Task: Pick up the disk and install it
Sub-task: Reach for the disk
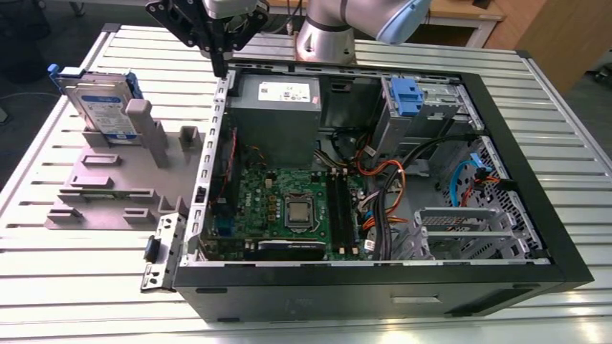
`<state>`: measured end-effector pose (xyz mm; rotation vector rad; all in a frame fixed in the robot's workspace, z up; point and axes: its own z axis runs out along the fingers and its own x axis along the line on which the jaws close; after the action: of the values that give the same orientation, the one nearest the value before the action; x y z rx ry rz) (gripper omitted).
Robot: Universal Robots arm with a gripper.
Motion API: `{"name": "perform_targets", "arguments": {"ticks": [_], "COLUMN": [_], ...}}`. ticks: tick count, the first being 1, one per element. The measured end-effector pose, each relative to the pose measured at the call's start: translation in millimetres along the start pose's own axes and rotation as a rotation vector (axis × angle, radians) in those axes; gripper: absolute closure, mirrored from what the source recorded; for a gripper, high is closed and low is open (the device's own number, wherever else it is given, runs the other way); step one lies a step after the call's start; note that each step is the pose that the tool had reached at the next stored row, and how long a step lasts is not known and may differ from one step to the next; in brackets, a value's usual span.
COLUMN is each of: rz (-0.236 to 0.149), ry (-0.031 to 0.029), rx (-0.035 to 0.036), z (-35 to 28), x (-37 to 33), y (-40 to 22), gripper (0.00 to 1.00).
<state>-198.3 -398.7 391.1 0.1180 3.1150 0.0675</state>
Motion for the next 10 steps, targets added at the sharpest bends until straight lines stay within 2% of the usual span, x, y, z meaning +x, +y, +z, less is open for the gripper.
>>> {"name": "perform_targets", "arguments": {"ticks": [10], "rz": [0.0], "ry": [0.0], "rx": [0.0], "z": [0.2], "x": [6.5], "y": [-0.3], "gripper": [0.89]}}
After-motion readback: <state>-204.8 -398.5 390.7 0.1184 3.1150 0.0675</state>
